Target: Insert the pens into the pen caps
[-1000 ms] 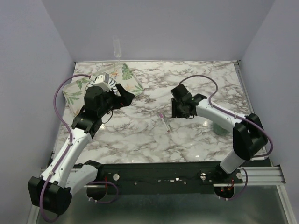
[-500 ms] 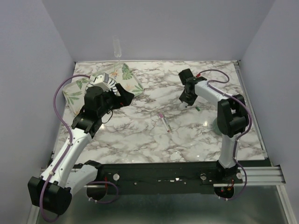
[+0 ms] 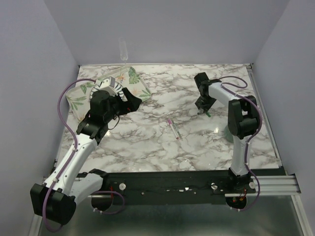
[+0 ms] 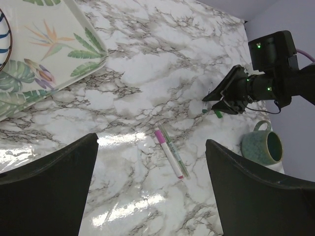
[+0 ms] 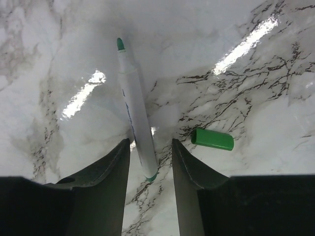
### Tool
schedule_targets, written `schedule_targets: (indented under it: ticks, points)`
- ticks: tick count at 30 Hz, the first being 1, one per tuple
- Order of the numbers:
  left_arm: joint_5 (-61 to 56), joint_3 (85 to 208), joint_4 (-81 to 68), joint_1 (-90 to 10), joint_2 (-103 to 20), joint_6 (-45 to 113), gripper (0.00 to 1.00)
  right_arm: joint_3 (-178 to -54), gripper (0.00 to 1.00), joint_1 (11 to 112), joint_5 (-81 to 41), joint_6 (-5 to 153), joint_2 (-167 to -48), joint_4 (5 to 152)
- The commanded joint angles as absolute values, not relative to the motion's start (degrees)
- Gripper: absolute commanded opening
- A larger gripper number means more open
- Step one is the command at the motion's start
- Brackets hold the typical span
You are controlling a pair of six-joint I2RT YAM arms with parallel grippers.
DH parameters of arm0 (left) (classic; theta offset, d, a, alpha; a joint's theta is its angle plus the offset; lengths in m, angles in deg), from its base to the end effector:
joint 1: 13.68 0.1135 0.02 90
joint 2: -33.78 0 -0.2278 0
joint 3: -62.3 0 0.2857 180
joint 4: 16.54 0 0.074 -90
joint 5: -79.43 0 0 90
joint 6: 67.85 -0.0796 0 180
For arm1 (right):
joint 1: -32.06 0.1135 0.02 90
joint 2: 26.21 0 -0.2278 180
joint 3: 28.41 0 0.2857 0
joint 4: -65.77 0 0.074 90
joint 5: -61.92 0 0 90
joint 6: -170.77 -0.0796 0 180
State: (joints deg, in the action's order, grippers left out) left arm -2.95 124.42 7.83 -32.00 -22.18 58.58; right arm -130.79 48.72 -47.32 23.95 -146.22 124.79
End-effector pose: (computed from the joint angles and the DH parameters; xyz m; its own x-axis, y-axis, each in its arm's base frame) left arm 0.3021 -0.1112 0.2851 -0.4947 -0.4562 -0.7397 0.1707 0.7835 -0.5974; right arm 0.4297 0.1012 0.0791 -0.6757 0.6226 -0.3947 0.6719 0.7404 0.0178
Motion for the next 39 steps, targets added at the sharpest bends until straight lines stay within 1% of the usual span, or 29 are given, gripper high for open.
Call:
schedule_targets:
  ticks: [1, 4, 5, 8, 10, 13, 19, 25, 29, 32, 34, 35, 39]
  points:
    - [-3.97, 125.66, 8.15, -31.69, -22.21, 58.36, 0.99, -135.98, 0.46, 49.02, -50.4, 23.2, -149.43, 130.1]
    - [-4.94, 125.66, 8.15, -31.69, -21.5, 58.28, 0.99, -136.86, 0.43, 48.85, -50.84, 24.69, -149.79, 130.19]
    - [-5.55, 125.66, 8.32, -31.69, -20.98, 58.01, 0.99, -137.03, 0.34, 48.93, -50.67, 25.74, -150.05, 130.19]
    - [-7.22, 126.01, 9.2, -31.69, -20.19, 57.31, 0.99, -137.47, 0.16, 48.93, -49.79, 27.59, -150.31, 130.36]
    - [-8.28, 126.62, 9.82, -31.69, -20.1, 56.43, 0.99, -137.21, 0.15, 48.93, -49.09, 27.51, -150.31, 131.24]
    - [-8.9, 127.24, 10.43, -31.69, -20.01, 55.64, 0.99, -135.73, 0.16, 49.19, -46.81, 28.03, -149.7, 131.33]
    - [-9.25, 127.42, 10.79, -31.69, -19.57, 55.2, 0.99, -125.36, 0.15, 49.9, -39.59, 29.7, -145.13, 123.6]
    - [-8.72, 126.98, 10.44, -31.78, -18.69, 55.55, 0.99, -119.73, 0.22, 53.32, -38.72, 32.69, -143.29, 118.77]
    - [-7.76, 126.8, 10.0, -31.78, -18.43, 55.99, 0.99, -117.35, 0.29, 54.82, -39.85, 32.61, -142.05, 118.41]
    - [-7.23, 126.54, 9.56, -31.78, -18.34, 56.25, 0.99, -116.3, 0.3, 54.91, -40.03, 32.77, -142.05, 118.94]
    - [-6.96, 126.36, 9.29, -31.78, -18.16, 56.6, 0.99, -115.07, 0.28, 54.82, -40.29, 33.3, -141.7, 117.89]
    - [-6.79, 126.28, 9.12, -31.78, -18.16, 56.52, 0.99, -114.63, 0.19, 54.82, -40.12, 33.83, -141.35, 117.1]
    - [-6.44, 125.93, 8.94, -31.78, -18.16, 56.52, 0.99, -113.57, 0.01, 54.82, -38.27, 34.71, -141.0, 115.25]
